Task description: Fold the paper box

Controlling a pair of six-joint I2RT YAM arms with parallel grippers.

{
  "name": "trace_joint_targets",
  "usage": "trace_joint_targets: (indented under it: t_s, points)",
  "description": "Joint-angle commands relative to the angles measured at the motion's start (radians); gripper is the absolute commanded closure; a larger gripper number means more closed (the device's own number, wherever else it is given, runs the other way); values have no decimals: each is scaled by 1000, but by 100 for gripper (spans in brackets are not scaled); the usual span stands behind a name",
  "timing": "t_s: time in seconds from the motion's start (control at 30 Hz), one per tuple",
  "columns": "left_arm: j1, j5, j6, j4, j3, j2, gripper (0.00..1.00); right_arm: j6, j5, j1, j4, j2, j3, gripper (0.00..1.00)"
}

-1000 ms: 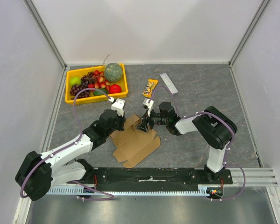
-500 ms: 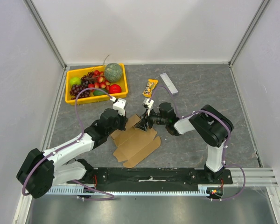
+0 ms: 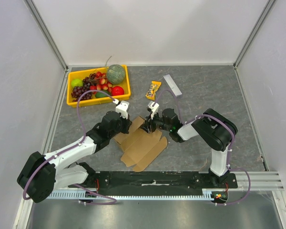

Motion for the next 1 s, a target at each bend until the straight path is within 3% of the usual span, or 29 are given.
trace_joint_targets:
  t_s: [0.0,0.77,0.87,0.97]
  points:
    - [-1,56,-40,18,-22,4,92,-14,115,14,72,-34,-22,51]
    - [-1,128,-73,57,-61,9,92,15,215,39,104,-20,-13,89]
    - [-1,134,-75,61,-61,10,92,12,206,39,101,-20,-8,89]
    - [-1,131,-75,61,-61,10,92,1,181,39,92,-26,-8,73]
